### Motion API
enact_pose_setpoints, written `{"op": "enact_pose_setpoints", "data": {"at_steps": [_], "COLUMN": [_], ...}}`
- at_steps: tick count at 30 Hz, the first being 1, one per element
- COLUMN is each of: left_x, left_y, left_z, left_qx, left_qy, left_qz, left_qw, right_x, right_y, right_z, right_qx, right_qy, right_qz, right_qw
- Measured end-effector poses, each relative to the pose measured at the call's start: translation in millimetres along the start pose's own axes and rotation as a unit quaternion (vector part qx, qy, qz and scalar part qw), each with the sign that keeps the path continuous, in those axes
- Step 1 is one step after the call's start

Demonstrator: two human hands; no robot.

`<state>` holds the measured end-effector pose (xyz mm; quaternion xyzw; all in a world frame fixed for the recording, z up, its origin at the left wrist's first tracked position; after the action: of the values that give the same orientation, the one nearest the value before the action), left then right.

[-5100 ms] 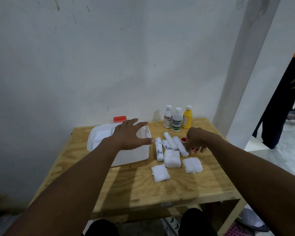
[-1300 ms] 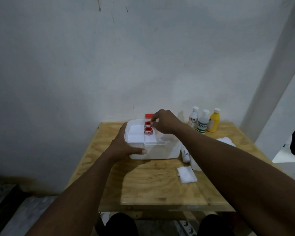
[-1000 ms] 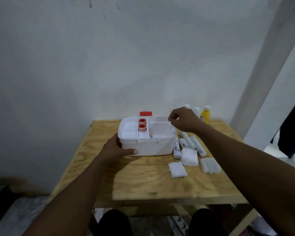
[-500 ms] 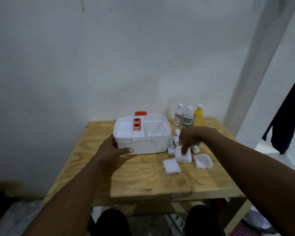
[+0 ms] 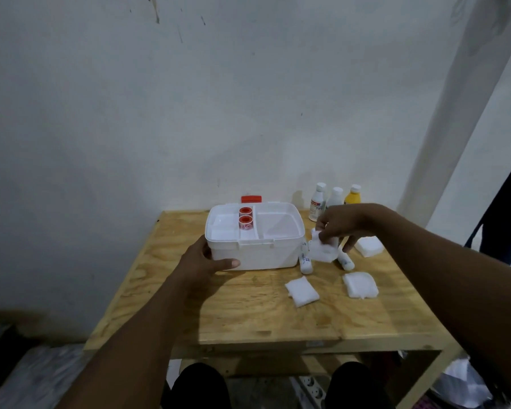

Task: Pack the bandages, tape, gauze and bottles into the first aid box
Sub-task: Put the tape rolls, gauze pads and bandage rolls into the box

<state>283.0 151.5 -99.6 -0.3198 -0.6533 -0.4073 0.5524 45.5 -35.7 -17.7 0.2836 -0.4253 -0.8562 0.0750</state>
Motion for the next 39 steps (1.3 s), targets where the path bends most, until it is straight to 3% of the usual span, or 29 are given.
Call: {"op": "enact_pose_setpoints", "data": {"at_steps": [4, 8, 14, 17, 26, 32, 35, 39], "left_x": [1.1, -1.3, -6.1, -7.5, -11.3, -10.7, -11.2, -13.7], "left_y": [-0.5, -0.7, -4.1, -0.5, 8.8, 10.1, 10.1, 10.9], "left_z": [1.6, 3.8, 5.4, 1.4, -4.7, -6.2, -7.4, -9.8], "left_qx": [-0.001, 0.003, -0.005, -0.003, 0.015, 0.012, 0.016, 0.021], "left_qy": [0.000, 0.007, 0.018, 0.006, -0.007, -0.011, -0.017, -0.018], "left_qz": [0.013, 0.055, 0.088, 0.048, 0.006, -0.027, -0.035, -0.039], "left_qw": [1.000, 0.998, 0.996, 0.999, 1.000, 0.999, 0.999, 0.999], "right_x": [-27.4, -86.8, -186.3, -210.9, -210.6, -211.1, -207.3, -197.5], "right_y": [28.3, 58.5, 19.0, -0.2, -26.7, -24.8, -45.2, -56.8], "right_z": [9.4, 15.1, -9.0, -29.4, -66.7, -40.0, -42.3, -57.2], "right_qx": [0.018, 0.067, 0.105, 0.149, 0.143, 0.289, 0.279, 0.239], "right_qy": [0.033, 0.129, 0.231, 0.259, 0.247, 0.328, 0.330, 0.285], "right_qz": [-0.078, -0.148, -0.069, 0.003, 0.061, 0.109, 0.168, 0.190], "right_qw": [0.996, 0.978, 0.965, 0.954, 0.956, 0.893, 0.886, 0.909]}}
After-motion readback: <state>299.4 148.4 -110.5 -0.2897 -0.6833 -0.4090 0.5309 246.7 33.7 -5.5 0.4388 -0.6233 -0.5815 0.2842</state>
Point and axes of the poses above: each hand's wrist, its own z-axis away from the middle knuckle, its own y-axis out of the back of the hand, x = y × z, the point moved 8 cm from there along -z, towards the middle knuckle, and after that the axes turned 4 degrees about -y, right-handed, at the moved point
